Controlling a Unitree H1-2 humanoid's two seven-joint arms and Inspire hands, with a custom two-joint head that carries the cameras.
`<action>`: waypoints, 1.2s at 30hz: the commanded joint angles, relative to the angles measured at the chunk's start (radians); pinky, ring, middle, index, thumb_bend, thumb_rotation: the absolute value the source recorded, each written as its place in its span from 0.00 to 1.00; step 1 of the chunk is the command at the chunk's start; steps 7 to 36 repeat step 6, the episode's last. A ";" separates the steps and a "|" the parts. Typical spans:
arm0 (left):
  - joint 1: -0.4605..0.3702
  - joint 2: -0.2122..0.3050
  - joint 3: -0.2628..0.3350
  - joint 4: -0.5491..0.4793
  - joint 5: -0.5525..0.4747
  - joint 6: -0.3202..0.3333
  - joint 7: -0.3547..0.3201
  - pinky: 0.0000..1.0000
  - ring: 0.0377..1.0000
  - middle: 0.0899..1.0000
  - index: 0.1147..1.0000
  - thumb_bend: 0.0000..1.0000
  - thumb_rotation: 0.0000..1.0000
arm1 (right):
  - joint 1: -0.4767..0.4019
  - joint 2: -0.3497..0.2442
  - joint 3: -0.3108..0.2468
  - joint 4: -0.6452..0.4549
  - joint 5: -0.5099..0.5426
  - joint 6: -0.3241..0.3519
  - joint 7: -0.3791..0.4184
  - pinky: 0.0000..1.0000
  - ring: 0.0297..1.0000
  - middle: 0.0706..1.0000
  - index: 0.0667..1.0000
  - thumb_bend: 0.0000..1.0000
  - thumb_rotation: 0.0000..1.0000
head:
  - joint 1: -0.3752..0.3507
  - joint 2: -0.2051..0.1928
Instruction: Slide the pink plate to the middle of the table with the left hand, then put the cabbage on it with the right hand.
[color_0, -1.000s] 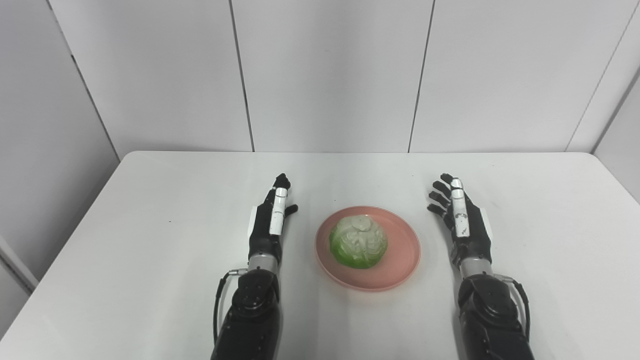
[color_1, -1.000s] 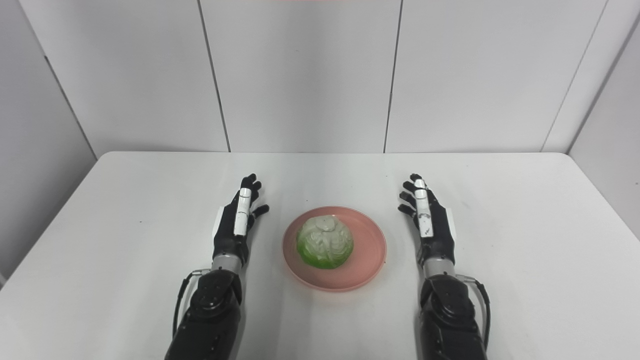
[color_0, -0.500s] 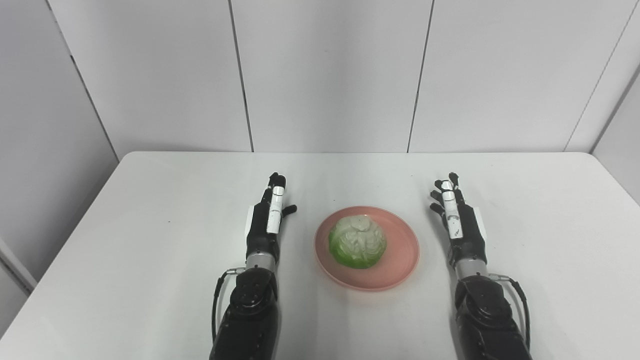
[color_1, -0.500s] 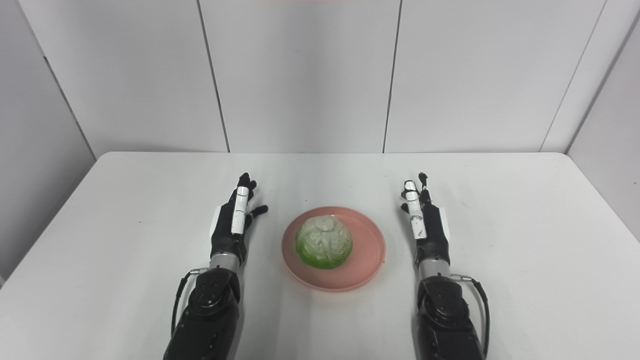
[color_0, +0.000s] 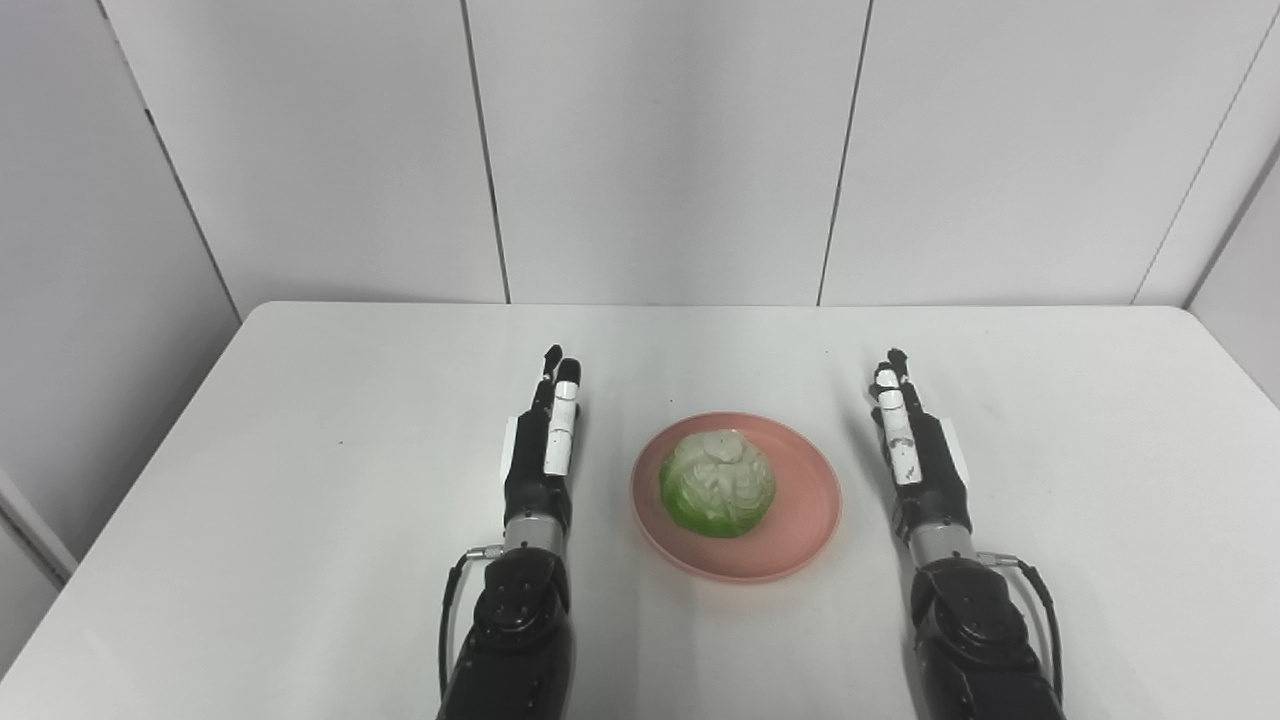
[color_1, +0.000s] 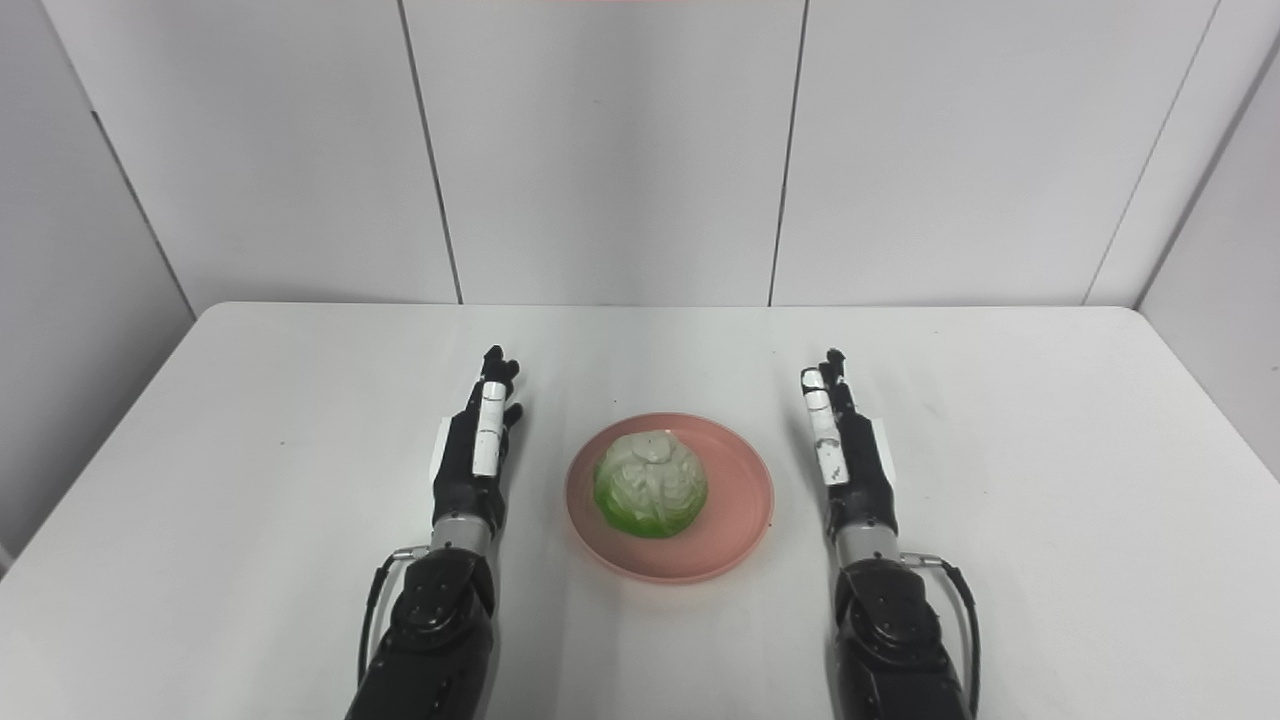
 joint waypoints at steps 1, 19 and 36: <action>0.001 -0.010 -0.017 0.024 0.029 -0.065 0.023 1.00 1.00 0.97 0.95 0.90 0.99 | 0.030 0.016 0.005 0.016 0.003 -0.045 -0.003 1.00 1.00 1.00 1.00 0.77 1.00 | 0.001 -0.001; 0.007 0.000 -0.052 0.060 0.120 -0.175 0.090 1.00 1.00 0.97 0.97 0.83 1.00 | 0.029 0.005 0.013 0.021 0.005 -0.068 0.018 1.00 1.00 1.00 1.00 0.76 1.00 | 0.002 0.002; 0.007 0.000 -0.052 0.060 0.120 -0.175 0.090 1.00 1.00 0.97 0.97 0.83 1.00 | 0.029 0.005 0.013 0.021 0.005 -0.068 0.018 1.00 1.00 1.00 1.00 0.76 1.00 | 0.002 0.002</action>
